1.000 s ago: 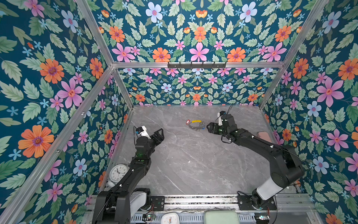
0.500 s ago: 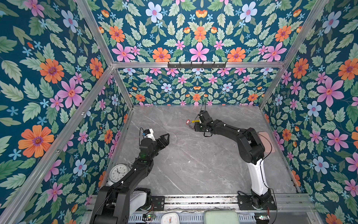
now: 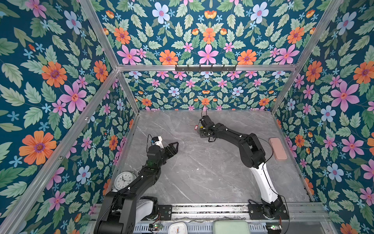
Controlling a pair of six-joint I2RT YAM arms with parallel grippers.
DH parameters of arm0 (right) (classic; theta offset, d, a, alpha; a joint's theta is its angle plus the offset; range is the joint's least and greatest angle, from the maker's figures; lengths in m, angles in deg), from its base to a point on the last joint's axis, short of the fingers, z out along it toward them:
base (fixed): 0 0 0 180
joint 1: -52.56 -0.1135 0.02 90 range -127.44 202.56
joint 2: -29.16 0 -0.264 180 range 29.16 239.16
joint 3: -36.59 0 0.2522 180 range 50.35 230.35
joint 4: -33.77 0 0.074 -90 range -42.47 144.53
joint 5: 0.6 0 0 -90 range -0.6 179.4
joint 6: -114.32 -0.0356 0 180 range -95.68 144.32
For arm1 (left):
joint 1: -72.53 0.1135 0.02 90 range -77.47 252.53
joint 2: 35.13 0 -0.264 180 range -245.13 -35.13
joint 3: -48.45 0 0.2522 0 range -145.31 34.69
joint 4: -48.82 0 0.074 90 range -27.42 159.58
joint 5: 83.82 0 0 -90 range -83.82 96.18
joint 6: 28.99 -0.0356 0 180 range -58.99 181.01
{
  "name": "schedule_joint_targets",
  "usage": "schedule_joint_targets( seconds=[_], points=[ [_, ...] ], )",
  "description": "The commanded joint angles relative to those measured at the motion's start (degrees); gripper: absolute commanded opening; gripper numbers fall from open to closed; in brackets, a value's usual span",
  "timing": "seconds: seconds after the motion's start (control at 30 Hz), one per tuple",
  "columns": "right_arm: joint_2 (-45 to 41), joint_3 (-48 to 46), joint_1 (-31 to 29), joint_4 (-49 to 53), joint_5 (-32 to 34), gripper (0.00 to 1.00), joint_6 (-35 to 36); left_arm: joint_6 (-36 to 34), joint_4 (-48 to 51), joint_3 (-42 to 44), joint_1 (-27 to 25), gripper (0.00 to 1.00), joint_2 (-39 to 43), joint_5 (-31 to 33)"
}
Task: Remove the keys from the keyring
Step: 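Reach the right gripper to the metal keyring's rim while the left gripper advances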
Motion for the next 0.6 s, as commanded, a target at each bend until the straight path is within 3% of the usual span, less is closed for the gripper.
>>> schedule_joint_targets(
  seconds=[0.0, 0.57],
  points=[
    [1.0, 1.5, -0.3, 1.8, 0.4, 0.38, 2.0, -0.5, -1.3, 0.1, 0.0, 0.8, 0.1, -0.4],
    [2.6, 2.7, -0.7, 3.7, 2.8, 0.21, 4.3, -0.5, -1.5, -0.1, -0.1, 0.8, -0.2, -1.5]
  ],
)
